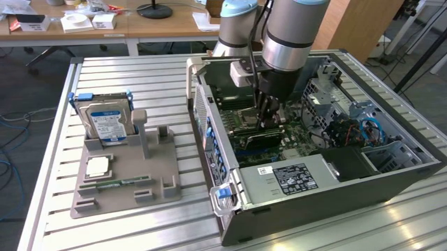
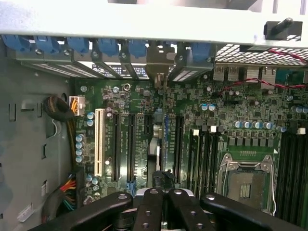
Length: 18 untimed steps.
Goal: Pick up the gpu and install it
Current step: 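Press down on the gpu until it lock into place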
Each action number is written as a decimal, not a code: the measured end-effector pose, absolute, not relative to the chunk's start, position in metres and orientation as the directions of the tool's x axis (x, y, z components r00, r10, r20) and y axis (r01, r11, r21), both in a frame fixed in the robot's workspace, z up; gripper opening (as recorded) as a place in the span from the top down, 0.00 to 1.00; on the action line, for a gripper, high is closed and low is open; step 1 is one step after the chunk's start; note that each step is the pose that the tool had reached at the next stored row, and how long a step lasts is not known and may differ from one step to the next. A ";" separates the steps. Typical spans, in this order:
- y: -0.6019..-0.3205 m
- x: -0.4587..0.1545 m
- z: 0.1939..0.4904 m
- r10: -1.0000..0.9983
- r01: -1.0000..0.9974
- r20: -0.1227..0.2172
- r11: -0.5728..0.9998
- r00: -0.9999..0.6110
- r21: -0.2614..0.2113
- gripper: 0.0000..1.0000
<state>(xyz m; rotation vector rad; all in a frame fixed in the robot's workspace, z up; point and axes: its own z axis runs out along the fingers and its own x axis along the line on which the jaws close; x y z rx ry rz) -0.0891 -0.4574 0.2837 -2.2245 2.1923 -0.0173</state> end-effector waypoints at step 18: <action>-0.456 -0.089 0.275 -1.000 -1.000 -0.005 -0.014 0.014 -0.021 0.90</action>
